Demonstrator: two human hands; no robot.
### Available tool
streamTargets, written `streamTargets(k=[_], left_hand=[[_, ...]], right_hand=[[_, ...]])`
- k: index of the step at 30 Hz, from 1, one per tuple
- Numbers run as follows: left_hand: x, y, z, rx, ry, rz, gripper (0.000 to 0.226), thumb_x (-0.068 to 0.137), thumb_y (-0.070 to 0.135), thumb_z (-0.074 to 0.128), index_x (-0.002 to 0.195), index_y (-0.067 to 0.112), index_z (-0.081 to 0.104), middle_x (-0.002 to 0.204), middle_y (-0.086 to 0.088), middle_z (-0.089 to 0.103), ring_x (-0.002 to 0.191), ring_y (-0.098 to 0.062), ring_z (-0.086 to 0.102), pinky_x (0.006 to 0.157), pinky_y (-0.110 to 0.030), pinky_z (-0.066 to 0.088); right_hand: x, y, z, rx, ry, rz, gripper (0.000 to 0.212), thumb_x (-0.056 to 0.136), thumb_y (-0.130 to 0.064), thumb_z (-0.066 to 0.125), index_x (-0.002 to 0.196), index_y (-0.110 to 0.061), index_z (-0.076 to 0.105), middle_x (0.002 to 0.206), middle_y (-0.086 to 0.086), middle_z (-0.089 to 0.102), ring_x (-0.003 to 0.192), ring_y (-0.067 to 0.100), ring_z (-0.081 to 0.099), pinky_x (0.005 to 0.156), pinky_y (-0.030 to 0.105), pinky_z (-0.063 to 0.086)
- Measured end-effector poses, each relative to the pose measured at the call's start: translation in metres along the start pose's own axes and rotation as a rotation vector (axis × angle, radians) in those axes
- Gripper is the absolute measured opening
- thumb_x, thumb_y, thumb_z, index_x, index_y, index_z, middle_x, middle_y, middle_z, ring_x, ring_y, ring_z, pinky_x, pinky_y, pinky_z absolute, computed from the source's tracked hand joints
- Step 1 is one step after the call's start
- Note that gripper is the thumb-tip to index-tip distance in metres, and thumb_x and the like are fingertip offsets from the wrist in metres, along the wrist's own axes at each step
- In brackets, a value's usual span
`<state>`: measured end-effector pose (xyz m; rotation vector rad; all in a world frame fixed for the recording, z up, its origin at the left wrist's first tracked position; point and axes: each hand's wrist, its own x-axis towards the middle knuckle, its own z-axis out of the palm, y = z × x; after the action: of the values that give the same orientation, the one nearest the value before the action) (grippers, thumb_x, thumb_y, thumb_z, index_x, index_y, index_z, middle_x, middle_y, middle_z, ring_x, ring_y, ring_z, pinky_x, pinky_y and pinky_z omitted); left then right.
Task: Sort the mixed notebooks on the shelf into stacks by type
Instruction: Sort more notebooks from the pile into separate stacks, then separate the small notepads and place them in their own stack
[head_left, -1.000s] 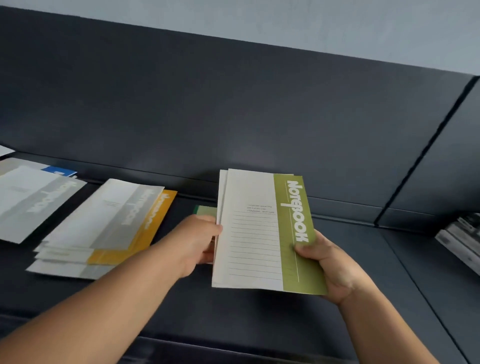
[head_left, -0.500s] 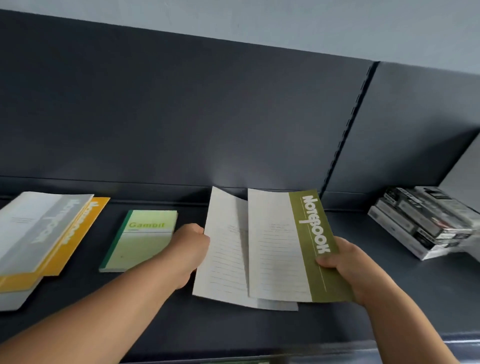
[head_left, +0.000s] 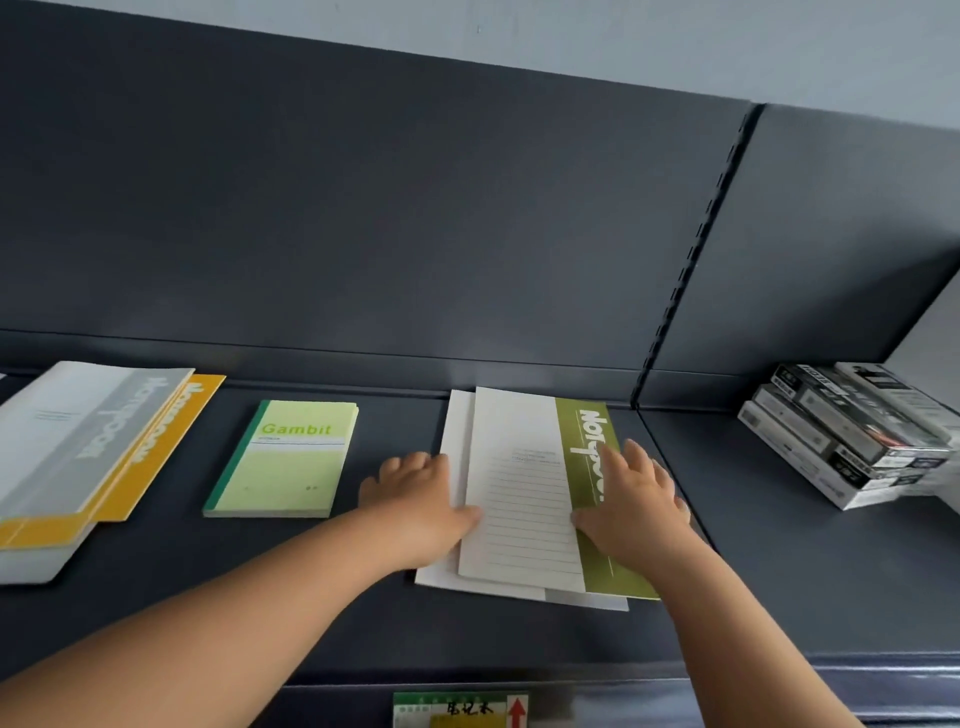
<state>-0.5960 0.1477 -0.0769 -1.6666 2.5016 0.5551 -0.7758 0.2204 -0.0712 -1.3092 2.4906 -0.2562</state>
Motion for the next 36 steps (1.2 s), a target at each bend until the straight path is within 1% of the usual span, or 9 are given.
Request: streamTargets(k=[2,7,11,16,19,23,26,32,36], left_hand=[[-0.004,-0.006,0.002,-0.008,0.046,0.038,0.065,0.094,0.054,0.040,0.148,0.021,0.023,0.157,0.001,0.023,0.143,-0.025,0.020,0.111,-0.040,0.025],[-0.021,-0.039,-0.005,0.040,0.317,0.081,0.067,0.097,0.050,0.041,0.151,0.020,0.018,0.157,-0.001,0.022,0.145,-0.021,0.018,0.117,-0.038,0.017],[-0.042,-0.084,-0.014,0.077,0.425,0.052,0.064,0.096,0.050,0.041,0.150,0.021,0.021,0.158,-0.001,0.020,0.145,-0.022,0.016,0.117,-0.040,0.015],[-0.079,-0.161,-0.033,0.087,0.519,-0.052,0.067,0.096,0.052,0.040,0.151,0.021,0.017,0.160,-0.003,0.016,0.147,-0.023,0.011,0.117,-0.040,0.013],[-0.110,-0.217,-0.045,0.092,0.551,-0.124,0.065,0.096,0.053,0.040,0.150,0.022,0.021,0.159,-0.003,0.019,0.146,-0.023,0.014,0.115,-0.040,0.015],[-0.156,-0.294,-0.057,0.084,0.561,-0.211,0.065,0.097,0.052,0.039,0.151,0.022,0.019,0.160,-0.003,0.016,0.147,-0.023,0.011,0.117,-0.041,0.011],[-0.187,-0.348,-0.065,0.072,0.580,-0.271,0.066,0.096,0.052,0.039,0.151,0.023,0.019,0.160,-0.002,0.016,0.147,-0.023,0.010,0.117,-0.041,0.010],[-0.233,-0.430,-0.080,0.095,0.586,-0.325,0.065,0.096,0.053,0.039,0.150,0.022,0.021,0.159,-0.003,0.018,0.146,-0.023,0.013,0.117,-0.041,0.013],[-0.244,-0.463,-0.093,0.096,0.581,-0.339,0.066,0.096,0.053,0.039,0.151,0.022,0.021,0.159,-0.004,0.018,0.146,-0.024,0.013,0.117,-0.041,0.013]], right_hand=[[-0.003,-0.012,0.004,-0.051,0.022,-0.066,0.070,0.095,-0.033,0.054,0.153,-0.027,0.015,0.164,0.001,0.003,0.151,0.029,0.003,0.118,0.052,0.014],[-0.017,-0.052,0.013,-0.116,0.055,-0.259,0.062,0.101,-0.040,0.043,0.154,-0.026,0.014,0.165,0.000,0.004,0.152,0.028,-0.001,0.120,0.049,0.008],[-0.032,-0.089,0.026,-0.104,0.060,-0.371,0.061,0.101,-0.040,0.042,0.154,-0.026,0.017,0.165,-0.001,0.007,0.152,0.026,0.001,0.121,0.045,0.009],[-0.058,-0.152,0.047,-0.069,0.073,-0.523,0.061,0.100,-0.040,0.046,0.154,-0.024,0.023,0.163,0.000,0.015,0.151,0.022,0.010,0.120,0.039,0.013],[-0.083,-0.199,0.066,-0.019,0.078,-0.606,0.058,0.099,-0.041,0.048,0.152,-0.024,0.030,0.161,0.000,0.024,0.148,0.023,0.019,0.120,0.040,0.018],[-0.125,-0.266,0.094,0.052,0.053,-0.708,0.058,0.099,-0.040,0.050,0.150,-0.018,0.035,0.158,0.003,0.031,0.145,0.021,0.027,0.118,0.036,0.023],[-0.156,-0.312,0.115,0.116,0.039,-0.752,0.055,0.099,-0.040,0.049,0.147,-0.017,0.039,0.155,0.002,0.036,0.142,0.020,0.033,0.115,0.037,0.029],[-0.205,-0.385,0.148,0.231,-0.017,-0.754,0.052,0.100,-0.039,0.048,0.147,-0.019,0.038,0.153,-0.002,0.039,0.136,0.018,0.040,0.108,0.028,0.032],[-0.218,-0.419,0.155,0.281,-0.059,-0.708,0.053,0.099,-0.041,0.049,0.147,-0.021,0.038,0.152,-0.004,0.040,0.127,0.019,0.050,0.103,0.027,0.035]])
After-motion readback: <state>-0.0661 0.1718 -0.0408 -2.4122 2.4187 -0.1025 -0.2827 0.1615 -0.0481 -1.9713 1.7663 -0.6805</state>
